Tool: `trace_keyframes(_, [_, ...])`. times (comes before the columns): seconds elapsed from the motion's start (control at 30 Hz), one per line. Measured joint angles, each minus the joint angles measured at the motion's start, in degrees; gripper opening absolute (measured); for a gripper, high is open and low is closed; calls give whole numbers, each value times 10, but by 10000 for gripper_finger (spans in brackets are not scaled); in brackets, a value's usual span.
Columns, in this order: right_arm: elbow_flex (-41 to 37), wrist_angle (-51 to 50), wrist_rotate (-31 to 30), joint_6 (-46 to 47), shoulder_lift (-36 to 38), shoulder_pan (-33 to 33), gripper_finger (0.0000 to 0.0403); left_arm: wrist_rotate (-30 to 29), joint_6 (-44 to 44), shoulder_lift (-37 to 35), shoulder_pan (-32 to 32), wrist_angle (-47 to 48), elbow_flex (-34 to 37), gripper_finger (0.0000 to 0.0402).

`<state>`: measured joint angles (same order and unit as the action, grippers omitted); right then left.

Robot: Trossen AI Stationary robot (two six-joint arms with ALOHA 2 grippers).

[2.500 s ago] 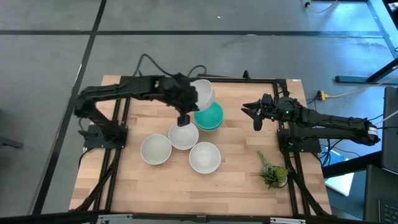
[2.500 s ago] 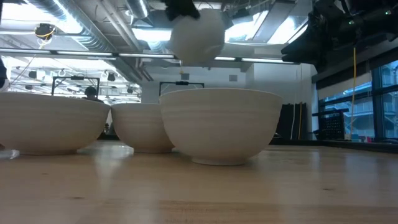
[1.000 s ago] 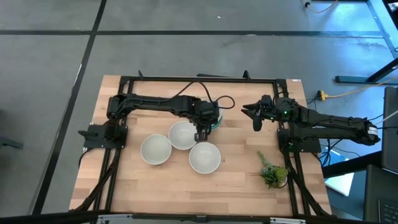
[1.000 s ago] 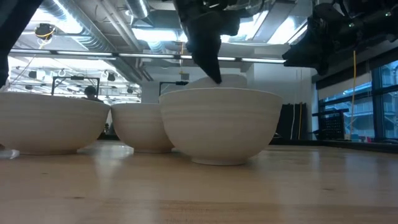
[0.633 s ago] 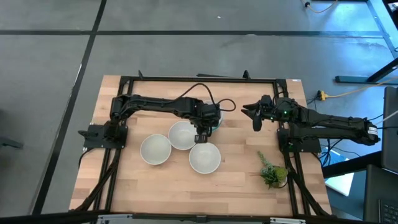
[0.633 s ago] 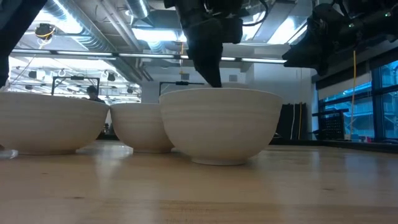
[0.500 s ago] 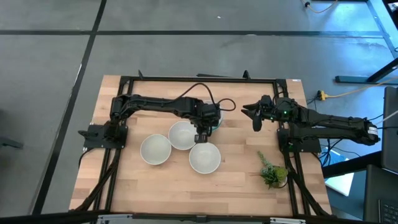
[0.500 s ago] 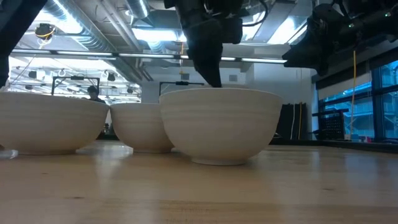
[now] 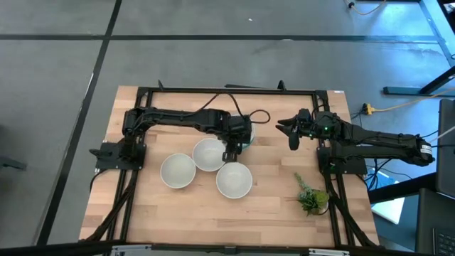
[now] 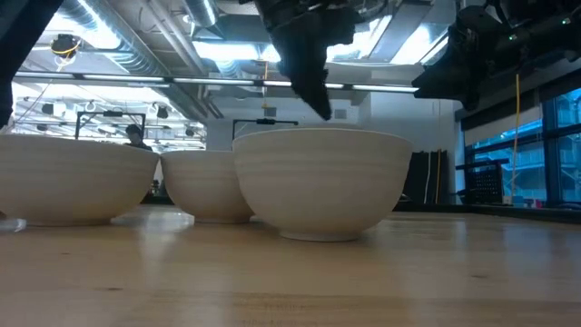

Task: Nest bowls inside each other
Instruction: Stack the white bowl on the other white bowl

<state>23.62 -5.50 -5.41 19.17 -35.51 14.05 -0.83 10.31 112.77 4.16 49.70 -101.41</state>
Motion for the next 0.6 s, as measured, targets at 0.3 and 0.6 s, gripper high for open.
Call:
trace_keyframes(0.3, [0,3,11,1,0,-3,129,64,1,-122,44,-101,51,170])
trace_keyframes(0.6, [1,11,26,1,0,-4,129,65,-11,-304,54,-186,232,170])
